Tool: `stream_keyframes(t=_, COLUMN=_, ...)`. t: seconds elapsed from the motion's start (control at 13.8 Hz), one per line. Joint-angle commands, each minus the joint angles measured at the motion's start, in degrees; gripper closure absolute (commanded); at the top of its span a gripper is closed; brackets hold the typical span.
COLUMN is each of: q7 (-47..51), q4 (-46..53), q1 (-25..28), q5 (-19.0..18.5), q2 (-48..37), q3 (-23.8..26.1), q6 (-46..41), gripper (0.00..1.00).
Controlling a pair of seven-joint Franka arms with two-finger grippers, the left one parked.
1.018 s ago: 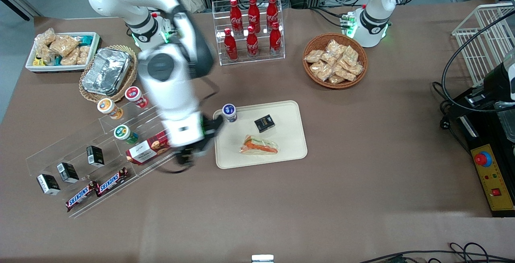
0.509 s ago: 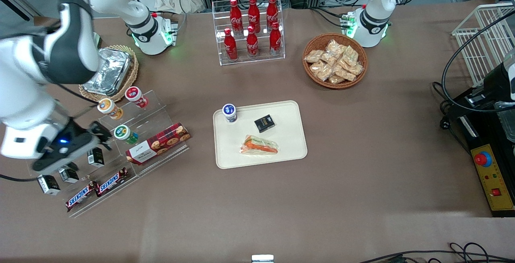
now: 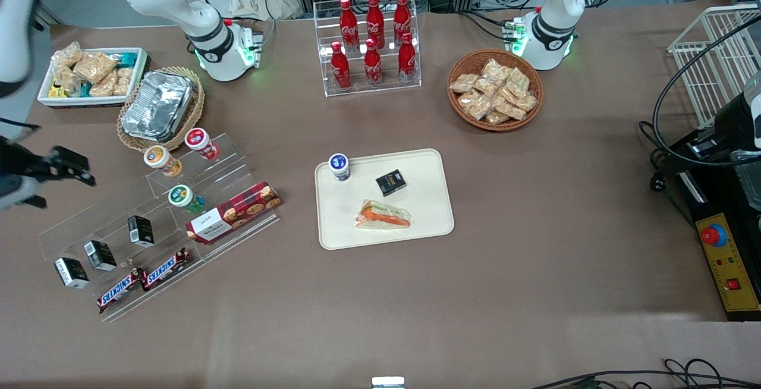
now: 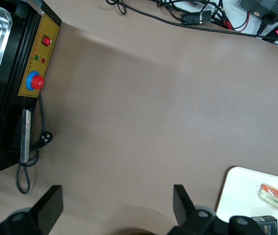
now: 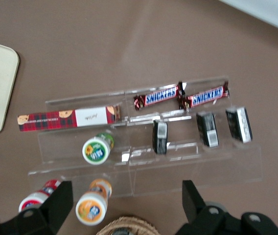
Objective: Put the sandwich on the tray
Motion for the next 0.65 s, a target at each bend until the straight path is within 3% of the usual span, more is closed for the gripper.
stream_keyframes(t=0.0, q7=1.93, q4=0.92, q1=-1.67, q5=-2.47, q2=-2.57, q3=-0.23, q6=-5.52, gripper=0.01)
stream_keyframes(t=0.22, q7=7.27, q4=1.01, q1=-1.50, q5=-3.45, q2=-4.32, q3=-0.15, q6=-7.74, gripper=0.01)
stream_keyframes(t=0.58, q7=8.26, q4=1.01, q1=-1.41, q5=-3.54, q2=-5.47, q3=0.03, q6=-8.53, gripper=0.01)
